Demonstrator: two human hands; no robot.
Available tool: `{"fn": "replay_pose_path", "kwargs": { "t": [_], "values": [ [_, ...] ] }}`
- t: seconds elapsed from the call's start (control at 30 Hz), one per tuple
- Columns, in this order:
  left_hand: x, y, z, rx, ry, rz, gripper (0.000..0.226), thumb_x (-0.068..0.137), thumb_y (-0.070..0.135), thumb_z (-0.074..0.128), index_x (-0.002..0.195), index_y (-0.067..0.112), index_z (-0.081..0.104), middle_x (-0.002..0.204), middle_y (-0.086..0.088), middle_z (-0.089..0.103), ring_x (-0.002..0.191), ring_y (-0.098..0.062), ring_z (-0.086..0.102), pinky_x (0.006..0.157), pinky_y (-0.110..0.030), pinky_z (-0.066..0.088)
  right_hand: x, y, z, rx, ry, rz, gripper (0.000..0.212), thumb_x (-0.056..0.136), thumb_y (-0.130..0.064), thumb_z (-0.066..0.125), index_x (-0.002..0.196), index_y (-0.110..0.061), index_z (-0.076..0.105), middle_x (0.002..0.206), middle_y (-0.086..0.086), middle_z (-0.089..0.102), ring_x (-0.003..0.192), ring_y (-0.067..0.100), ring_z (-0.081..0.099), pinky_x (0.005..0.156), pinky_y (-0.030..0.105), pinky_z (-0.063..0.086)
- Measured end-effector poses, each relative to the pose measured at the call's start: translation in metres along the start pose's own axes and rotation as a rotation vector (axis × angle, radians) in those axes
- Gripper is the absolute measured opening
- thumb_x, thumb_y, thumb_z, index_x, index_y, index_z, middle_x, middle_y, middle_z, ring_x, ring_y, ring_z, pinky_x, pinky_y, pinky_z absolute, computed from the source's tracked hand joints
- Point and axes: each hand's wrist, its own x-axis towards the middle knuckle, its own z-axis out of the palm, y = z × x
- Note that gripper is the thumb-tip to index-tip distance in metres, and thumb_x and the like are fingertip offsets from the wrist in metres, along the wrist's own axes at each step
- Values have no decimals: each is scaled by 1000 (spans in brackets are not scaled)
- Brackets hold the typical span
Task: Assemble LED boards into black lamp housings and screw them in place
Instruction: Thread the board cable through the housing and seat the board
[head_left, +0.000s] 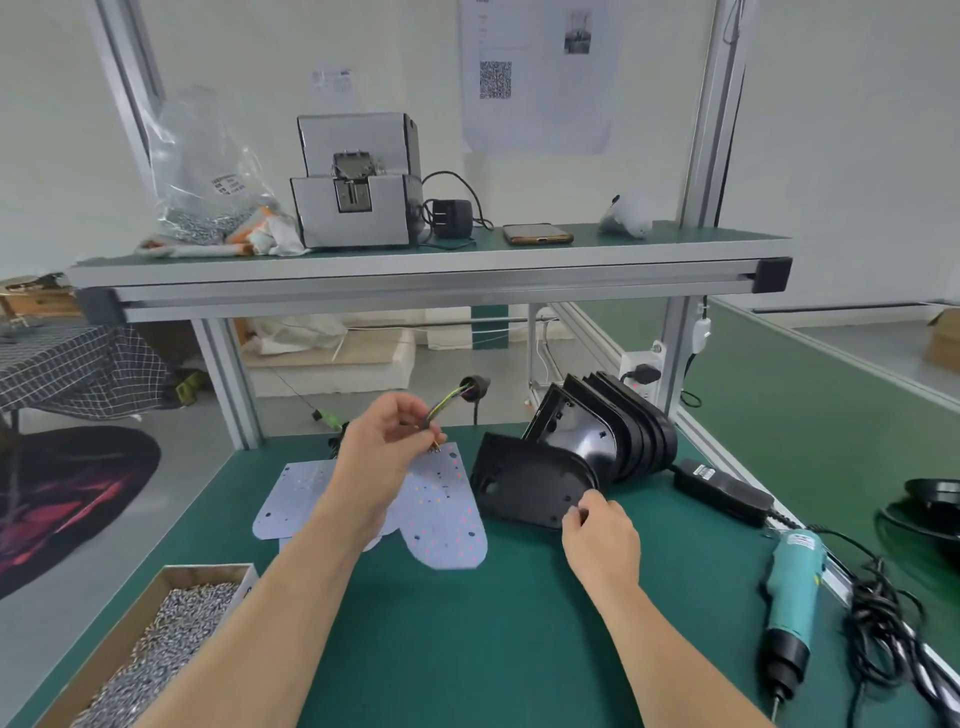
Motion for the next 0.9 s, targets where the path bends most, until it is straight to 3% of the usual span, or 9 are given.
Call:
{"fn": "replay_pose_path", "kwargs": {
  "t": [0.1, 0.23, 0.33, 0.43, 0.57, 0.67, 0.77, 0.83, 0.9],
  "values": [
    [-9, 18, -4, -78, -56, 76, 39, 88, -18, 55, 82, 20, 61, 77, -1, 73, 80, -12, 68, 78, -16, 51, -21, 5, -9, 21, -49, -47, 7, 92, -20, 55, 91, -24, 50, 88, -2, 56, 80, 24, 56, 73, 38, 50],
    [-21, 48, -10, -240, -58, 174, 48, 82, -25, 45, 74, 20, 58, 75, 0, 66, 77, -14, 66, 78, -18, 50, -46, 14, -19, 81, -106, -80, 31, 89, -17, 55, 106, -37, 41, 82, -8, 59, 77, 20, 58, 69, 37, 48],
    [-30, 69, -12, -343, -81, 204, 41, 79, -27, 37, 78, 12, 49, 72, -6, 61, 73, -22, 63, 72, -25, 52, -60, 17, -23, 103, -126, -46, 37, 89, -20, 58, 117, -32, 36, 81, -8, 56, 73, 15, 57, 70, 38, 48],
    [-40, 86, -11, -401, -138, 192, 35, 85, -21, 36, 79, 11, 48, 75, -8, 61, 63, -20, 56, 64, -23, 49, -73, 12, -27, 58, -57, -106, 54, 87, -37, 67, 132, -30, 38, 119, -7, 55, 106, 16, 54, 95, 40, 47],
    [-49, 97, -3, -297, -112, 161, 32, 92, -10, 38, 85, 10, 62, 73, -6, 63, 53, -16, 46, 64, -25, 39, -83, -23, -26, -150, -202, -599, 89, 85, -32, 66, 155, -46, 12, 151, -8, 26, 131, 21, 32, 110, 41, 31],
    [-52, 101, -1, -225, -185, 165, 31, 93, 6, 41, 100, 7, 71, 66, -12, 56, 52, -19, 41, 62, -31, 37, -78, -42, -14, -227, -289, -682, 67, 93, -20, 57, 153, -36, 32, 150, 0, 31, 129, 25, 37, 107, 38, 32],
    [-50, 103, -8, -87, -184, 170, 38, 101, 7, 32, 108, 9, 69, 59, -7, 48, 48, -14, 35, 58, -34, 30, -62, -47, -16, -160, -293, -604, 28, 104, -15, 43, 125, -13, 62, 131, 4, 49, 114, 26, 53, 98, 35, 42],
    [-48, 99, -15, -8, -117, 135, 37, 104, 12, 32, 105, 12, 69, 62, -11, 45, 46, -11, 33, 51, -29, 26, -52, -42, -19, -165, -332, -564, 24, 105, -13, 39, 112, -10, 62, 123, 3, 54, 106, 28, 57, 93, 35, 44],
    [-47, 93, -21, 28, -82, 75, 35, 105, 17, 34, 103, 13, 68, 65, -12, 41, 49, -12, 33, 49, -27, 22, -44, -37, -24, -87, -374, -527, 33, 103, -8, 40, 130, -20, 55, 133, -2, 49, 111, 24, 55, 98, 36, 43]
  ]
}}
